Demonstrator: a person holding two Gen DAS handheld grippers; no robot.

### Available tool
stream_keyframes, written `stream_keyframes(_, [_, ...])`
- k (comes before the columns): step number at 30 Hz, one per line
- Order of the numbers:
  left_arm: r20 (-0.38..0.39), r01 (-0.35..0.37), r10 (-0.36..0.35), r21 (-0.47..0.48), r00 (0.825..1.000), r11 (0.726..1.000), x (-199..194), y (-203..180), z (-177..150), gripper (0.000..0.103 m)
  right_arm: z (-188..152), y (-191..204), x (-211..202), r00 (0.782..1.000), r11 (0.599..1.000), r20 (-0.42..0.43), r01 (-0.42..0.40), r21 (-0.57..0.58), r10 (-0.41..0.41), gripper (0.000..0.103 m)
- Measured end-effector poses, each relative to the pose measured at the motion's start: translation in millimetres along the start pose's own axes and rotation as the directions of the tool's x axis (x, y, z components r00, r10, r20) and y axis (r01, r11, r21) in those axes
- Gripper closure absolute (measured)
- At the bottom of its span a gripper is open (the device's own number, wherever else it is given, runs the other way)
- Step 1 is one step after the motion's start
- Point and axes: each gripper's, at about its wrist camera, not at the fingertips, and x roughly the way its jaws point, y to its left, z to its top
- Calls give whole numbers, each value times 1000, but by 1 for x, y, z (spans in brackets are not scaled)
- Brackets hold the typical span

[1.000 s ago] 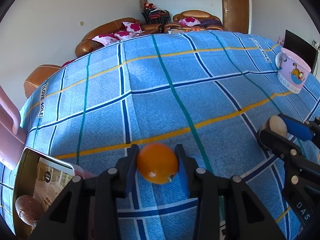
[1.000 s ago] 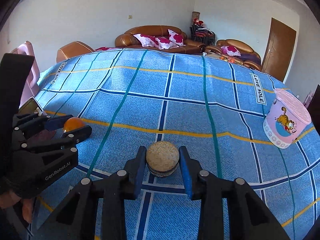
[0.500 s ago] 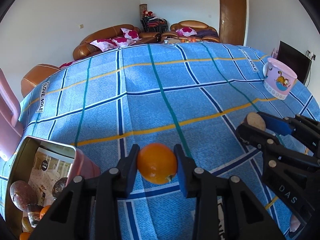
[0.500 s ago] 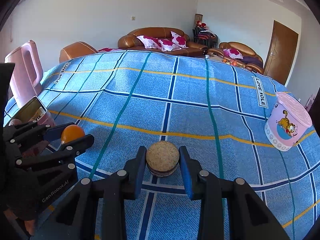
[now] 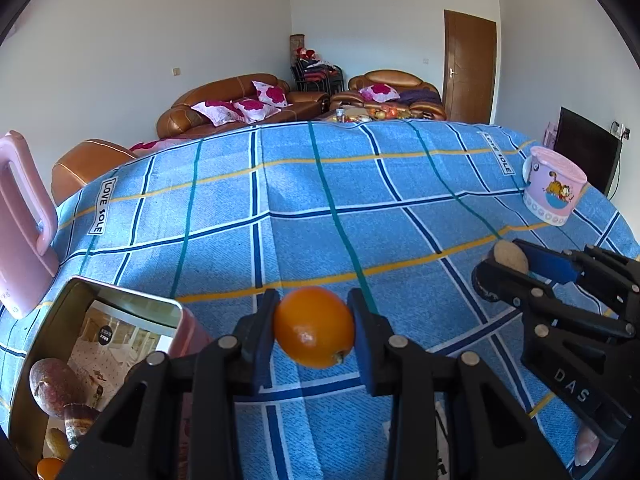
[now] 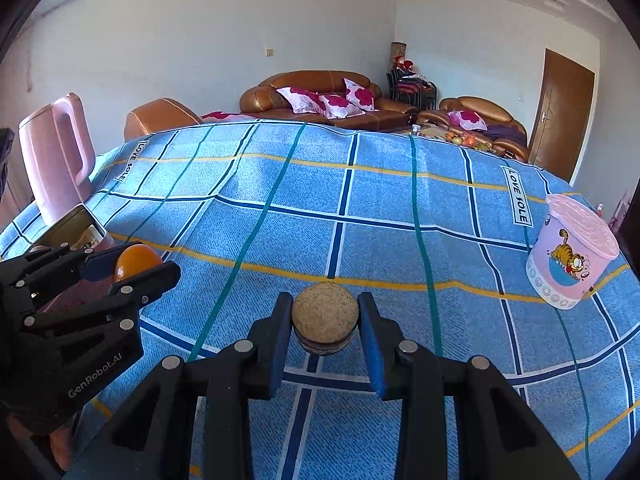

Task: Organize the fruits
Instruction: 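Lift the orange with the left tool while the right tool lifts the cake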

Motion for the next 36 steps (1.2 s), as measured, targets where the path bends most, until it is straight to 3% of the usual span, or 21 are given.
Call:
stream_keyframes(8, [62,-14,15,-20,998,1000,-12,5,-1,67,0,0,-13,998,1000,69,2,4,-2,68])
stream_keyframes(36, [191,-35,42,-42,981,999,-37,9,-7,67,-4,-1,-34,981,1000,193,4,6,-5,68])
